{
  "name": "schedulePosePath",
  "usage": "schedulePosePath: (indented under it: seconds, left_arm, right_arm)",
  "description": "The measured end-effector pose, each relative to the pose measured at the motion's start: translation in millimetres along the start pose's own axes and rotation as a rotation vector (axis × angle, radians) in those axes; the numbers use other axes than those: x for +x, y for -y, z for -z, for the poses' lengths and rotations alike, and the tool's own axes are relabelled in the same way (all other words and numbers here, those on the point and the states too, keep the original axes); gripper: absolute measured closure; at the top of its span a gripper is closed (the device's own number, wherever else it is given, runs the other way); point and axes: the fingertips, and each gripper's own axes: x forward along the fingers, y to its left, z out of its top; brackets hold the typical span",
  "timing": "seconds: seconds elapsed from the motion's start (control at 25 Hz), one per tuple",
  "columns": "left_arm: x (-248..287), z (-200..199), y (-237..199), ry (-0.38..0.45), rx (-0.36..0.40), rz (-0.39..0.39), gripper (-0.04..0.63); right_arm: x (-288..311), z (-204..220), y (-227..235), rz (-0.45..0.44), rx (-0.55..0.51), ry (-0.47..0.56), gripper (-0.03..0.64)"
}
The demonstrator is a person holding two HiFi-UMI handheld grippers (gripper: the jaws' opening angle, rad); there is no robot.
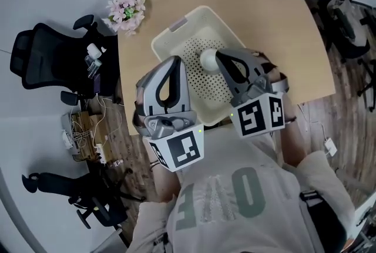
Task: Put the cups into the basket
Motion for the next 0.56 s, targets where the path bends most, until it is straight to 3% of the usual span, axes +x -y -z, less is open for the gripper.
schedulePosePath:
  seconds: [0.56]
  left_arm:
    - [5.8,4.3,7.3,-0.012,0.000,0.028,0.584]
  right_arm:
    - [8.7,0.2,4.3,-0.011,-0.034,-0.011,0.618]
